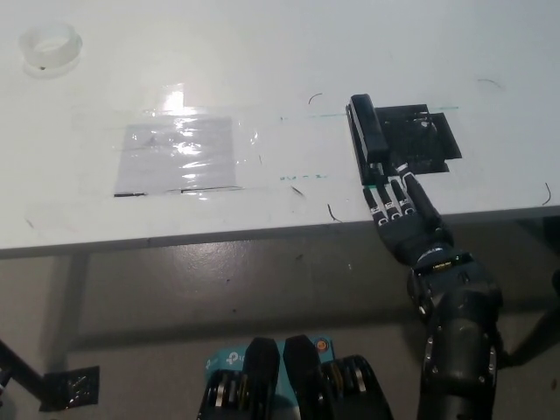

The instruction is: A stapler is kept infront of the robot on the black mark on the desk and the robot uses its right hand to lift the top of the stapler to open it

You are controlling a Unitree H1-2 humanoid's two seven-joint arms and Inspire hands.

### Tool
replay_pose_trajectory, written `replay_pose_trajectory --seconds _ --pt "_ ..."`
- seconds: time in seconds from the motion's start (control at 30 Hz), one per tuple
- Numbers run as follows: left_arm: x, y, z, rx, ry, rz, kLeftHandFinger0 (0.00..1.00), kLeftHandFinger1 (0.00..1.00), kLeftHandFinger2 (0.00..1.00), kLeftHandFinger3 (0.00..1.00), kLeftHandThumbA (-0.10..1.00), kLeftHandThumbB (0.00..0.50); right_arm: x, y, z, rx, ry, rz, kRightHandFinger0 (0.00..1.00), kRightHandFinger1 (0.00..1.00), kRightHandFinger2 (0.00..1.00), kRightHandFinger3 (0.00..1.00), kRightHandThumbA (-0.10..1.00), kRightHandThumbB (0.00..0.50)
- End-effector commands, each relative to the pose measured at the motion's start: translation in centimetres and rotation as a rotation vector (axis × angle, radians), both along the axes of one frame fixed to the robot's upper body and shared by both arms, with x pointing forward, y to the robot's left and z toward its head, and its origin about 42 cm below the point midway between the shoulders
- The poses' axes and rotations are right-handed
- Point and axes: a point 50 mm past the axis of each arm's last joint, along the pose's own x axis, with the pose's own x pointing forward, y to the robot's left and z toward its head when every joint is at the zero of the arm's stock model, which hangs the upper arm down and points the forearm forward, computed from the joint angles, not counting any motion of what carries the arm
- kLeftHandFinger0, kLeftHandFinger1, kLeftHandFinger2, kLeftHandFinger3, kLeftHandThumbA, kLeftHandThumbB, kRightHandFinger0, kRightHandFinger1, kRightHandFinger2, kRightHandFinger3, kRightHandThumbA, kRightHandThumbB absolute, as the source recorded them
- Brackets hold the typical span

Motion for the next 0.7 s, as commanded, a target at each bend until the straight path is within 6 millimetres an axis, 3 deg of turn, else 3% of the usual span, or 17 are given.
replay_pose_trajectory --seconds 0.0,0.3,0.47,0.67 --pt "0.1 0.6 0.7 0.029 -0.036 -0.001 0.46 0.51 0.66 0.87 1.0 0.213 0.6 1.1 0.9 0.004 -0.022 -0.001 0.77 0.85 0.94 1.0 1.0 0.0" --pt "-0.2 0.5 0.6 0.029 -0.027 0.001 0.47 0.53 0.66 0.87 1.0 0.215 1.4 1.3 1.3 -0.003 -0.03 -0.004 0.77 0.84 0.93 1.0 1.0 0.0" --pt "-0.5 0.4 0.7 0.027 -0.026 -0.003 0.47 0.52 0.67 0.85 1.0 0.228 2.2 1.1 2.4 -0.011 -0.058 -0.002 0.77 0.86 0.92 1.0 1.0 0.0" --pt "-1.1 0.5 0.4 0.026 -0.01 0.01 0.44 0.5 0.66 0.85 1.0 0.205 2.9 1.1 4.1 0.001 -0.101 -0.001 0.81 0.87 0.95 1.0 1.0 0.0"
